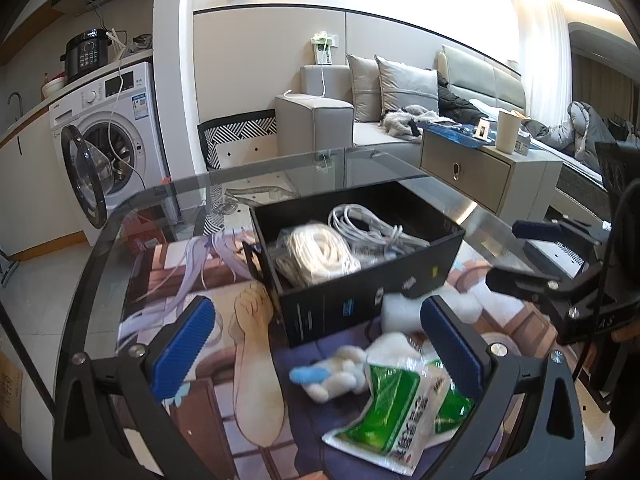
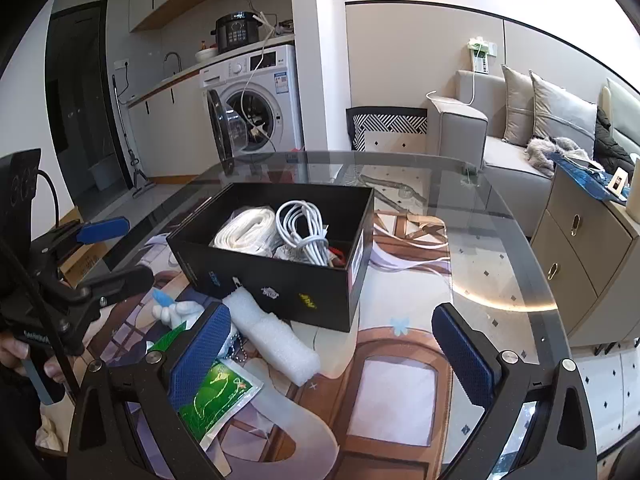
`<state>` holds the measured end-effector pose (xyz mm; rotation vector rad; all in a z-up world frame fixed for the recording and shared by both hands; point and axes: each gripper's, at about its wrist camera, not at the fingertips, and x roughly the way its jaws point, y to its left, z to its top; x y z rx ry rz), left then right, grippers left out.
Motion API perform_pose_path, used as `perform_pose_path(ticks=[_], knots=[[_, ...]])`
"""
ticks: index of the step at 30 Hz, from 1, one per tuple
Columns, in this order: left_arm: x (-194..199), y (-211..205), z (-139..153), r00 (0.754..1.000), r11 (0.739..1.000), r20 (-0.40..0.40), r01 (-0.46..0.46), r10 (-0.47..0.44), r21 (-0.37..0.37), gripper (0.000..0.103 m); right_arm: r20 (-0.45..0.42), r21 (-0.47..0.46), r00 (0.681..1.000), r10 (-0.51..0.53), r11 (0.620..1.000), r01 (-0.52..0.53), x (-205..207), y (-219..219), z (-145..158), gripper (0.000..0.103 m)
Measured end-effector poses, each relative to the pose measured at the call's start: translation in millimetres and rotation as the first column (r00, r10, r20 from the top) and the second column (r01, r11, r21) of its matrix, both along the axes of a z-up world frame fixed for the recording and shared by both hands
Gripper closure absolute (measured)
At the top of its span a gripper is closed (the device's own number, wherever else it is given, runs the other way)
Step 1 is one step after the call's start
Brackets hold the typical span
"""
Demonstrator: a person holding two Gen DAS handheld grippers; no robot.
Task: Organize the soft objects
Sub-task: 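Move left gripper to large green medicine packet and close on it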
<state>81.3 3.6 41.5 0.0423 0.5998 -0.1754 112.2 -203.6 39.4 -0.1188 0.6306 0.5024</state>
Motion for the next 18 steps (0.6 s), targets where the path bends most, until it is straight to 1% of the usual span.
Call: perform_pose_path(ticks=[5, 13, 18], knots=[[-7, -1, -11, 1.0, 0.999, -0.021, 0.013, -0.012, 0.04, 0.0, -0.032, -0.041, 0.999, 0.019, 0.999, -0.02, 1, 9, -7, 0.001], [-18, 5, -18, 0.999, 1.0, -0.044, 0.03, -0.03, 0.002, 0.0, -0.07, -0.085, 0.995, 0.067, 0.994, -0.073, -7, 21, -14, 0.001], [-22, -4, -25, 0.997, 0.999, -0.063, 0.054, -0.053, 0.008, 0.0, -0.083, -0.11, 0.991, 0.109, 0.987, -0.117, -13, 28, -18, 0.001]])
